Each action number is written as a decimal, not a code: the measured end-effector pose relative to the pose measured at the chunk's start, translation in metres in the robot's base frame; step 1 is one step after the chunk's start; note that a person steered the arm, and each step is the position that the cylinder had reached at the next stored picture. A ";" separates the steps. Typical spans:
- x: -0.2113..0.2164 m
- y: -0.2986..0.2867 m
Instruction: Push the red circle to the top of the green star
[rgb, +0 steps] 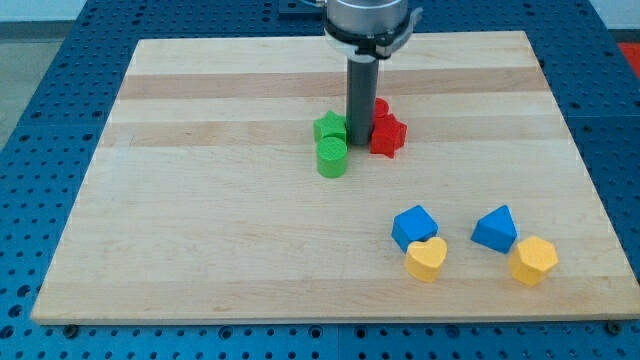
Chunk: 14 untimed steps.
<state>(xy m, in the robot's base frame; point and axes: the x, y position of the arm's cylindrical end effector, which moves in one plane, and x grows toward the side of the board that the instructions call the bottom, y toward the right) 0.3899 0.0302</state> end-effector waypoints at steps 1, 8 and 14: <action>0.002 0.001; 0.043 0.087; -0.060 0.026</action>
<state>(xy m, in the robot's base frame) 0.3299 0.0558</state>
